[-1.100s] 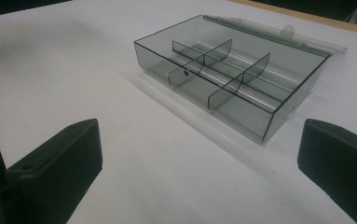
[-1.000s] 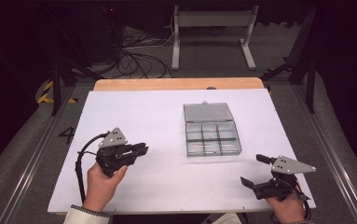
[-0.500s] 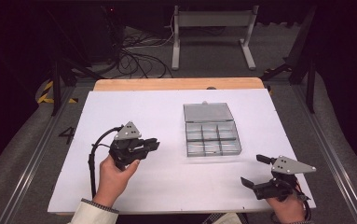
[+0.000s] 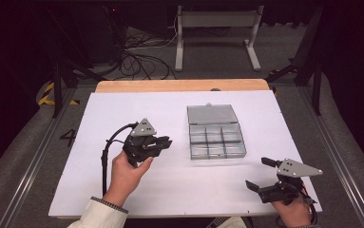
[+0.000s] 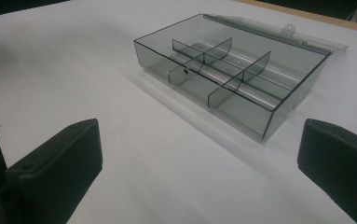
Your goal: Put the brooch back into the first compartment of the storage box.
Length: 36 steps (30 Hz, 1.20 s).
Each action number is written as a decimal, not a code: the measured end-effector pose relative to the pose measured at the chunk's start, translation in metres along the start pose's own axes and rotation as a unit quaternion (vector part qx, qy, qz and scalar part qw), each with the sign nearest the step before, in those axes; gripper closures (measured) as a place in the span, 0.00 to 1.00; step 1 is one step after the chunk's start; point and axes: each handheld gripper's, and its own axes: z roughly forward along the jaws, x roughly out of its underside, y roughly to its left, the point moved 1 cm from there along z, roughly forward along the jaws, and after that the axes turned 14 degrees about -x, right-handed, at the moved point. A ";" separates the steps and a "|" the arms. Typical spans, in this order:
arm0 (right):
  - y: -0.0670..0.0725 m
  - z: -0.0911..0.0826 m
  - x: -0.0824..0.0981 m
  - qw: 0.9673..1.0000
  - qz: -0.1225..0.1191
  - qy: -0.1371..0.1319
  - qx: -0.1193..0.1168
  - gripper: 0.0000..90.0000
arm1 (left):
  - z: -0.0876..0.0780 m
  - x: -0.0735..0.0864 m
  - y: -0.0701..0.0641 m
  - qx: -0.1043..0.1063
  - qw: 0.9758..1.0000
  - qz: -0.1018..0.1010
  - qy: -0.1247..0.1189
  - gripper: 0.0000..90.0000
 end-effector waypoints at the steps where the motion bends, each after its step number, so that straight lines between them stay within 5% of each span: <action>1: 0.000 0.000 0.000 1.000 0.000 0.000 0.000 0.01 | 0.001 -0.001 -0.001 0.001 1.000 0.000 0.001 0.88; 23: 0.000 -0.002 0.000 1.000 0.000 -0.004 -0.001 0.01 | 0.036 -0.025 -0.015 0.003 1.000 0.018 0.013 0.88; 36: 0.000 -0.003 0.000 1.000 0.001 -0.006 -0.002 0.01 | 0.056 -0.035 -0.019 0.012 1.000 0.004 0.017 0.88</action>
